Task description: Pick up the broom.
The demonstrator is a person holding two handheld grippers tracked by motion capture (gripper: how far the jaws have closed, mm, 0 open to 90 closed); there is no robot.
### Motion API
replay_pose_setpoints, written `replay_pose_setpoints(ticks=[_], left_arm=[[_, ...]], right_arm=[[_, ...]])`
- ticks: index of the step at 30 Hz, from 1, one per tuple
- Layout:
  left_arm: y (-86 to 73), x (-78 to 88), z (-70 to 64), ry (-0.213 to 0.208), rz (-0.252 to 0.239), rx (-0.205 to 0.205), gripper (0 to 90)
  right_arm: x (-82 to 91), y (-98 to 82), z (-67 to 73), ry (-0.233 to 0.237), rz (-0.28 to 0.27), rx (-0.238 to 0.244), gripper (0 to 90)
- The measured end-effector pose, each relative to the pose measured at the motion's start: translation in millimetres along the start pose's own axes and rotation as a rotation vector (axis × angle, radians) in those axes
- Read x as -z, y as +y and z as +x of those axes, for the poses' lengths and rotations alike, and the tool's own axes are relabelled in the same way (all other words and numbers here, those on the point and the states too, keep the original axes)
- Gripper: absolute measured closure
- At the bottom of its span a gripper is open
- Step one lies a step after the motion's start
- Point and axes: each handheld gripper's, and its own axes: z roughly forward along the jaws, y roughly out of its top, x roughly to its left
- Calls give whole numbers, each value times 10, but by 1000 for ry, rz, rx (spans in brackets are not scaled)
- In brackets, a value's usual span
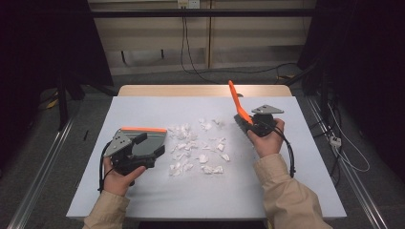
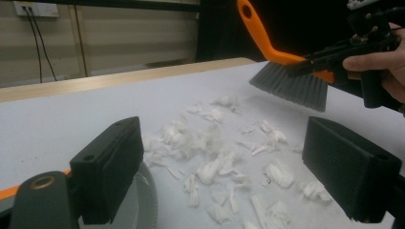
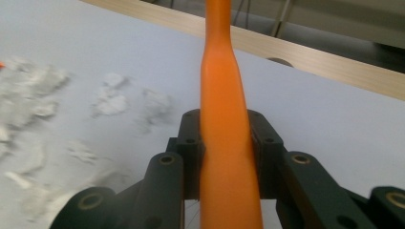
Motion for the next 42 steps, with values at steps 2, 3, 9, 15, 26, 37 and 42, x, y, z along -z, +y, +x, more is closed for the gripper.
replay_pose_setpoints(ticks=[2, 3, 9, 15, 26, 37, 42], left_arm=[[2, 14, 3, 2, 3, 0, 135], [1, 20, 4, 4, 1, 3, 134], [4, 32, 25, 12, 7, -1, 124], [8, 36, 22, 10, 9, -6, 122], [-3, 66, 93, 18, 22, 6, 104], [-24, 89, 155, 37, 25, 23, 102], [-21, 96, 152, 37, 22, 21, 102]], right_arm=[[-17, -77, -50, -56, 25, 31, 715], [-30, -127, -72, -72, 35, 31, 715], [-82, -184, 109, -6, 15, -3, 714], [-176, -90, 497, 142, -23, -34, 715], [-378, 249, 361, 150, -93, -24, 714], [-983, 358, 227, 162, -31, 176, 714], [-905, 346, 330, 264, 1, 221, 714]])
